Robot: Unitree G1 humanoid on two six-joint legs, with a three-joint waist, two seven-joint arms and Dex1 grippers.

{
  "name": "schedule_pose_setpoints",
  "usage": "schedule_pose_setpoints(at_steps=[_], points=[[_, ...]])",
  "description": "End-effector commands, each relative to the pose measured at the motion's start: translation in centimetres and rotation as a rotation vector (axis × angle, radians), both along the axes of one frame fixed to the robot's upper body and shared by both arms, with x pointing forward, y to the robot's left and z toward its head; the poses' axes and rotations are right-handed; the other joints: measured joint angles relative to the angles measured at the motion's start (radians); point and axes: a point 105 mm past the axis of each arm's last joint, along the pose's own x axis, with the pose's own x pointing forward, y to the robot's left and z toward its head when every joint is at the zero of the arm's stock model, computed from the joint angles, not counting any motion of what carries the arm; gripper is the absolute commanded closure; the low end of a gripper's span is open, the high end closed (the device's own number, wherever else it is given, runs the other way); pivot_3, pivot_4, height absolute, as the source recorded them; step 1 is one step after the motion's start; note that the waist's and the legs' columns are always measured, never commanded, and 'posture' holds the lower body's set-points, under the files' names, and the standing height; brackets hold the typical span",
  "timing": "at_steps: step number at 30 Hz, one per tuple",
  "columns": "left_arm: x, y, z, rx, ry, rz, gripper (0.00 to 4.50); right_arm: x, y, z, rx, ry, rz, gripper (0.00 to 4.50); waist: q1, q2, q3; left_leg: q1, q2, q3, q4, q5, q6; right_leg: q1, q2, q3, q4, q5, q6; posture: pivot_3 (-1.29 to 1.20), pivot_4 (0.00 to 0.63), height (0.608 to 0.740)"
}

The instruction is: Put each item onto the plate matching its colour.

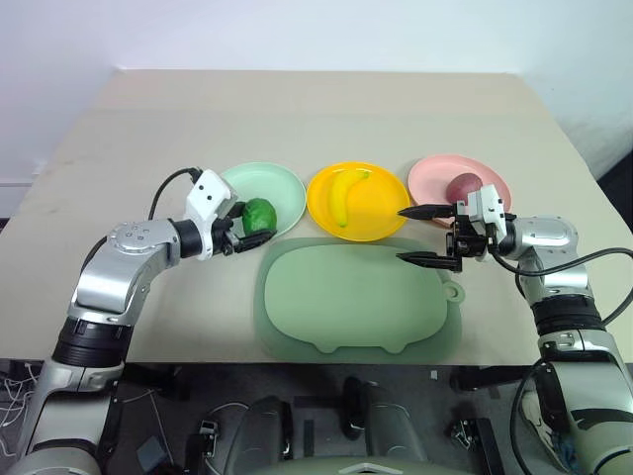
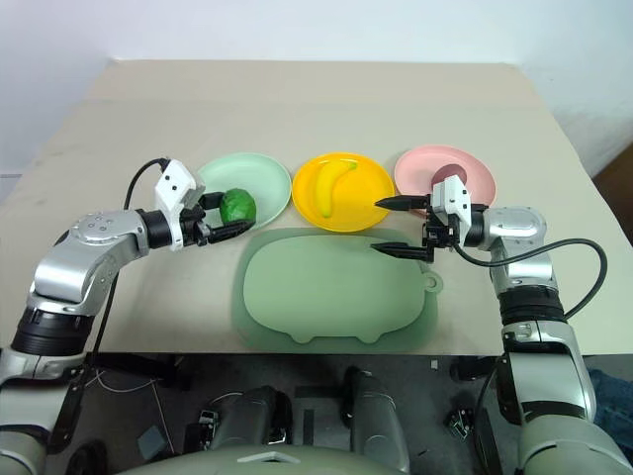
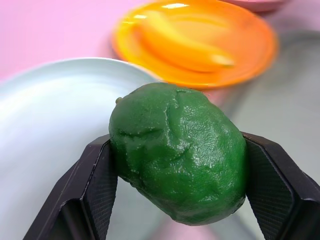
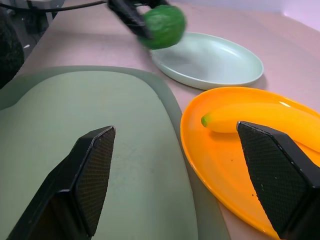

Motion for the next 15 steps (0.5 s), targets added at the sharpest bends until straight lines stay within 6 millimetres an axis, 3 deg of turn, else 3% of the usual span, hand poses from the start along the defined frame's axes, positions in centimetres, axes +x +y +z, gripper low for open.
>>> schedule_pose_setpoints(at_steps=[1, 7, 15], points=[[2.3, 2.4, 2.3, 0.005, -0.11, 0.129, 1.28, -0.6, 0.1, 1.4, 0.005, -0.059, 0.049, 0.39, 0.0, 0.0, 0.0, 0.0, 0.0, 0.0, 0.0, 0.0, 0.0, 0.0, 0.0, 0.0, 0.0, 0.0, 0.0, 0.0, 0.15, 0.74], [4.9, 4.4, 2.0, 0.016, -0.133, 0.256, 1.28, -1.6, 0.4, 2.0, 0.01, -0.071, 0.11, 0.39, -0.001, 0.0, 0.0, 0.0, 0.0, 0.001, 0.0, 0.0, 0.0, 0.0, 0.0, 0.0, 0.0, 0.0, 0.0, 0.0, 0.15, 0.74], [6.0, 4.0, 0.9, -0.014, -0.097, 0.273, 1.28, -1.9, 0.5, 2.5, 0.036, -0.064, 0.11, 0.39, 0.001, 0.0, 0.0, 0.0, 0.0, 0.001, 0.0, 0.0, 0.0, 0.0, 0.0, -0.001, 0.0, 0.0, 0.0, 0.0, 0.15, 0.74]])
